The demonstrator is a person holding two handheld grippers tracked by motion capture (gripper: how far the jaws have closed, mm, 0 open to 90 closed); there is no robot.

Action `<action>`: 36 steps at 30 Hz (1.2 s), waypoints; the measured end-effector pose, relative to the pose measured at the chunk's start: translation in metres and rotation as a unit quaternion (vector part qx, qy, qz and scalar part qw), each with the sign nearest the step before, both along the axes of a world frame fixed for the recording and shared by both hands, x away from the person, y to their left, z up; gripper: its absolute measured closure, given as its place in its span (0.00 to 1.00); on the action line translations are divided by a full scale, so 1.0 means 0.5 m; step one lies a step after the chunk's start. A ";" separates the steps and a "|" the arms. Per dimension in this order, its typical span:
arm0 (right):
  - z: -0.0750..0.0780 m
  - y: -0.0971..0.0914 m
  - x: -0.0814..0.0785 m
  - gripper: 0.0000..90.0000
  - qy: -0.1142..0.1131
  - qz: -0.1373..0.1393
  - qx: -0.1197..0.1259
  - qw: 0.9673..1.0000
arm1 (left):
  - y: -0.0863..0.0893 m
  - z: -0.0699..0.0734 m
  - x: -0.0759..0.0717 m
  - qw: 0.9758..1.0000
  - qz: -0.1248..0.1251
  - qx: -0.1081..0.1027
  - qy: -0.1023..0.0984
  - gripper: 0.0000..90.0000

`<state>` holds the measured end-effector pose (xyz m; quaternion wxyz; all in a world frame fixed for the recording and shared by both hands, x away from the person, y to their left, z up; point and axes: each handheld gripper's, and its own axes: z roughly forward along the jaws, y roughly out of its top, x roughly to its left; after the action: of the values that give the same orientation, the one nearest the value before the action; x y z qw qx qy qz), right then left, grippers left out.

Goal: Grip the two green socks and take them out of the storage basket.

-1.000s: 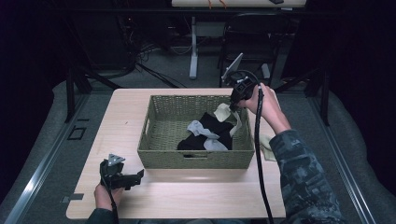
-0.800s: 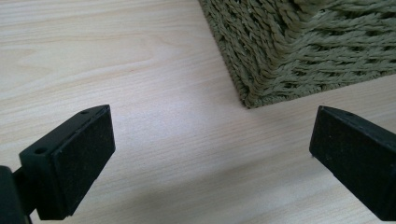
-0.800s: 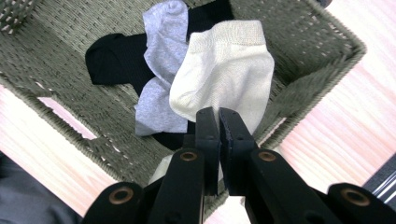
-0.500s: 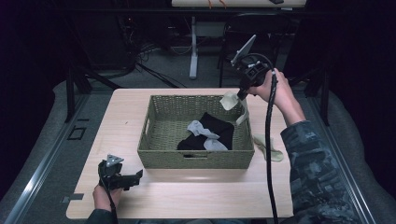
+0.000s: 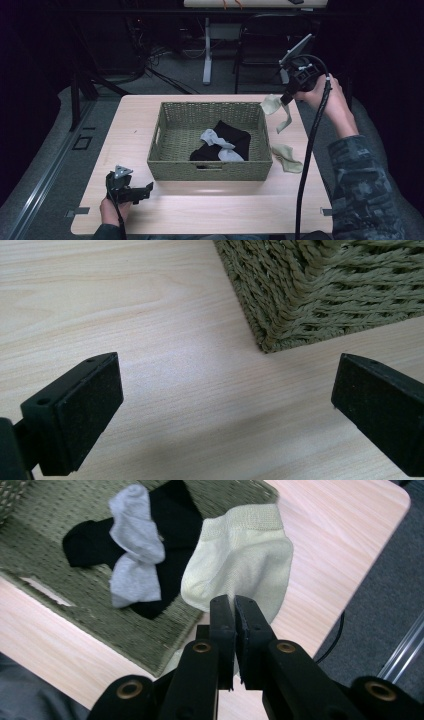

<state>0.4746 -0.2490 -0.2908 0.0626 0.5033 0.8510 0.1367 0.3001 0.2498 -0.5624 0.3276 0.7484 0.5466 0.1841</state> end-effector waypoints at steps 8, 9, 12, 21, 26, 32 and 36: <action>-0.045 -0.065 -0.007 0.97 0.007 -0.032 -0.002 0.999 | -0.001 0.001 0.000 1.000 -0.001 0.002 0.001 0.00; -0.052 -0.072 -0.008 0.97 0.009 -0.034 -0.003 0.999 | 0.000 0.001 0.000 1.000 -0.001 0.002 0.001 0.00; -0.079 -0.090 -0.008 0.97 0.011 -0.046 0.000 0.999 | 0.000 0.000 0.000 1.000 -0.001 0.002 0.001 0.00; -0.194 -0.120 -0.008 0.97 0.041 -0.062 0.003 0.997 | -0.001 0.001 0.000 1.000 -0.002 0.003 0.000 0.00; -0.279 -0.133 -0.006 0.97 0.064 -0.078 0.013 0.995 | -0.001 0.001 0.000 1.000 -0.002 0.004 0.000 0.00; -0.359 -0.138 -0.007 0.96 0.081 -0.088 0.012 0.993 | -0.002 0.000 0.000 1.000 -0.005 0.004 0.003 0.00; -0.392 -0.137 -0.007 0.94 0.088 -0.093 0.013 0.992 | -0.001 0.001 0.000 1.000 -0.005 0.004 0.003 0.00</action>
<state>0.4710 -0.3176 -0.4869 -0.0069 0.5915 0.8005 0.0968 0.3001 0.2491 -0.5622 0.3237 0.7531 0.5430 0.1823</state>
